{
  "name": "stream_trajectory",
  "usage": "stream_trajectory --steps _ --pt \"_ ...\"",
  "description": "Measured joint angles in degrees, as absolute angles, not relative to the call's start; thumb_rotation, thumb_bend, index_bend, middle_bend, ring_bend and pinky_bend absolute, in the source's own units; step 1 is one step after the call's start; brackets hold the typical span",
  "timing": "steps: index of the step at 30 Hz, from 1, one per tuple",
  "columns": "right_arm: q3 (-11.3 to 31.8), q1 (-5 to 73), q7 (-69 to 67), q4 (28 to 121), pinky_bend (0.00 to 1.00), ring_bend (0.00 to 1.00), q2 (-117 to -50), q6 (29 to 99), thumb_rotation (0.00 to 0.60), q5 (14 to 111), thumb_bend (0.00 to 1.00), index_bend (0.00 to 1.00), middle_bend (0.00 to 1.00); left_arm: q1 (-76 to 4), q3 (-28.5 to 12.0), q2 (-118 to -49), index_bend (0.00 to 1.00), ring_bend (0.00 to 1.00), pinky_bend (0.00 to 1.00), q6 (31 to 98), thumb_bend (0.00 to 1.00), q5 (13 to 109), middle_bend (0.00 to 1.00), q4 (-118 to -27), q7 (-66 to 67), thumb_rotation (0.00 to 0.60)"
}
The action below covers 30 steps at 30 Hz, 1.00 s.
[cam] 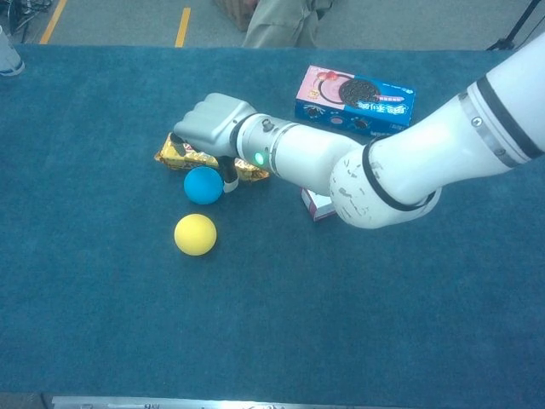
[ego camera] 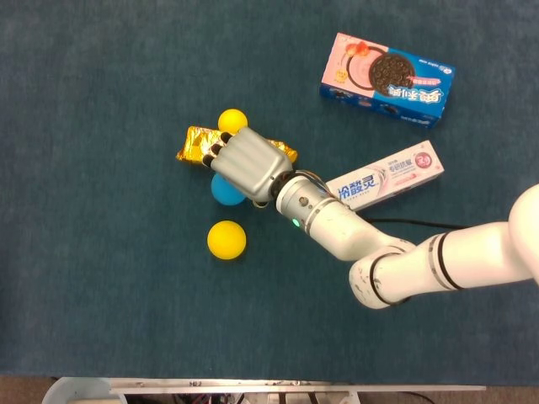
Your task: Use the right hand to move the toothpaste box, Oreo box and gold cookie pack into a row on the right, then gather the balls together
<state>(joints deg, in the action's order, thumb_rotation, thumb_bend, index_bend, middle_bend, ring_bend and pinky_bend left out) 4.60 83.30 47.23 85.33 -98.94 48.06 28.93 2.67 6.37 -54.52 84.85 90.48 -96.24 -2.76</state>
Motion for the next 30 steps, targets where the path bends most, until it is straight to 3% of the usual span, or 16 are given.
stream_trajectory --steps 21,30 --pt "2.13 77.88 47.14 87.55 0.47 0.2 -95.39 52.45 0.6 28.98 0.07 0.19 0.29 2.42 6.45 -54.89 0.08 0.03 0.07 84.44 0.31 91.15 0.19 -95.81 -3.43 0.6" --pt "1.59 76.48 47.96 88.33 0.51 0.2 -93.98 52.1 0.6 25.79 0.07 0.19 0.29 2.5 6.63 -55.16 0.08 0.03 0.07 84.51 0.31 91.45 0.19 -95.59 -3.6 0.6"
